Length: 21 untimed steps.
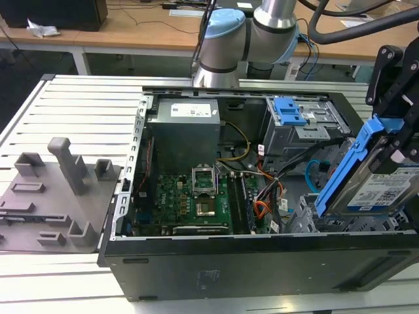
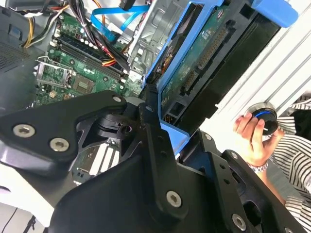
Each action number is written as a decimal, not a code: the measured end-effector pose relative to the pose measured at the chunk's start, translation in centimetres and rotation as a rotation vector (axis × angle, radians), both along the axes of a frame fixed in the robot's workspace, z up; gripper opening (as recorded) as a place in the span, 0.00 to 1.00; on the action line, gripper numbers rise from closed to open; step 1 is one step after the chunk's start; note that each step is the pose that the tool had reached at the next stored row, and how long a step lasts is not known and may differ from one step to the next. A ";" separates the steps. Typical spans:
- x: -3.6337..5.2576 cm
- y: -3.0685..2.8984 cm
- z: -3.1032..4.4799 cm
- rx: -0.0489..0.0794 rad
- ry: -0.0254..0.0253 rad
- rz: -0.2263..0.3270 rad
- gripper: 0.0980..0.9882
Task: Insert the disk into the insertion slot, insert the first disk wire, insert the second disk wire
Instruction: 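Insert the disk into the insertion slot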
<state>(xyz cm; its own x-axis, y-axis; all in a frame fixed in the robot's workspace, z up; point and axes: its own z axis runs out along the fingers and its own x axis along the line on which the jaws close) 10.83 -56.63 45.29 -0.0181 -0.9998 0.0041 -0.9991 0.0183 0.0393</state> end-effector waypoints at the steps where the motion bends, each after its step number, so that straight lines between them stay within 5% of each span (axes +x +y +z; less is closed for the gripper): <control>1: 0.00 0.40 -0.06 0.000 0.0000 0.000 0.30; 3: 0.01 1.43 -0.24 0.000 0.0000 0.000 0.30; 5: 0.02 1.69 -0.41 0.000 -0.0001 0.000 0.30; 21: 0.18 1.80 -3.41 0.000 0.0003 0.000 0.30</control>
<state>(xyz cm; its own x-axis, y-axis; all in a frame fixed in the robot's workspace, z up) 11.01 -54.83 41.88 -0.0181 -0.9998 0.0041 -0.9990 0.0183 0.0397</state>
